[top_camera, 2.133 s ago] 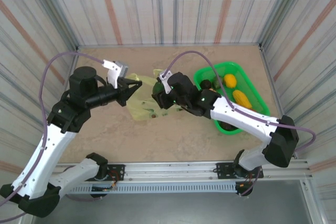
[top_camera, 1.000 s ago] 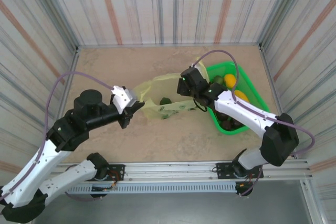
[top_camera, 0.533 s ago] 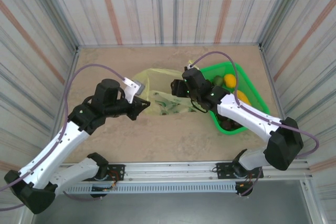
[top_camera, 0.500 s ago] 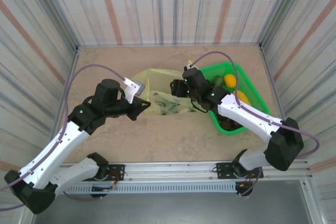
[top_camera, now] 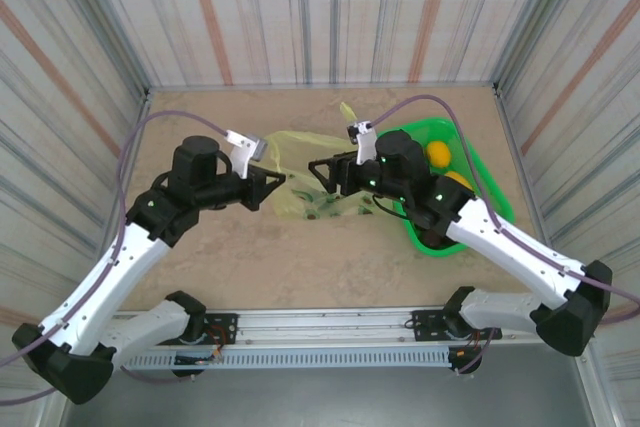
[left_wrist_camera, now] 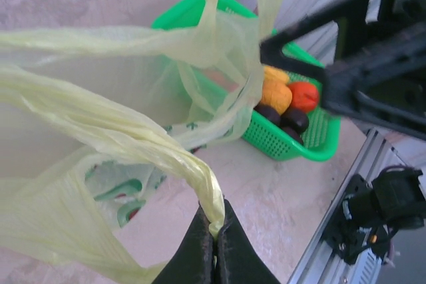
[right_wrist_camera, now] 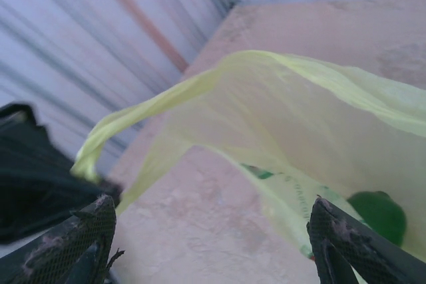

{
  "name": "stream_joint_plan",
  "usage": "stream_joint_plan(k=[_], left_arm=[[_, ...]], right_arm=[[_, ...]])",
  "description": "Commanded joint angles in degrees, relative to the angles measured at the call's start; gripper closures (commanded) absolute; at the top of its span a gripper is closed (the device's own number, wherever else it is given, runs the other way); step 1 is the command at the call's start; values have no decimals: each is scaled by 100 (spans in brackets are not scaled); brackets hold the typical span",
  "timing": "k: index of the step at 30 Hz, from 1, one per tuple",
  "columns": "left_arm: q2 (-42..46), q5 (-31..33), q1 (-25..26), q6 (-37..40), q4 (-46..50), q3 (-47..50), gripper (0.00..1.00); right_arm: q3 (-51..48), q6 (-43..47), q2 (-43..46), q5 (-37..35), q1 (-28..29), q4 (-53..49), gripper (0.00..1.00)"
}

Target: Place the fake fruits into the plastic bag and tie a complex knot

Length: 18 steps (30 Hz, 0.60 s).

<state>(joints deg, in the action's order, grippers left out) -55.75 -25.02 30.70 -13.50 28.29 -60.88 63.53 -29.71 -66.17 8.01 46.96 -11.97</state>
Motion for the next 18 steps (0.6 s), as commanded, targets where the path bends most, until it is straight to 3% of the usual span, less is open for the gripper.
stream_joint_plan(k=[1,6,10,15,18], left_arm=[[-123,-113,-22,-142,-219,-421,100],[-167,-198,-22,-173,-146,-708,100],[-179,-42,-20,-69,16,-904,100],[-428,-3,-48,-35,242,-1115,100],[-441,80,-53,-18,261,-1174,100]], right_arm=[[-6,397,303,1000,3,0,23],[105,439,796,1974,-271,-230,21],[165,397,1202,2055,-685,-576,21],[52,-352,1521,2412,-1729,-312,23],[36,-933,1502,2379,-2398,-332,31]])
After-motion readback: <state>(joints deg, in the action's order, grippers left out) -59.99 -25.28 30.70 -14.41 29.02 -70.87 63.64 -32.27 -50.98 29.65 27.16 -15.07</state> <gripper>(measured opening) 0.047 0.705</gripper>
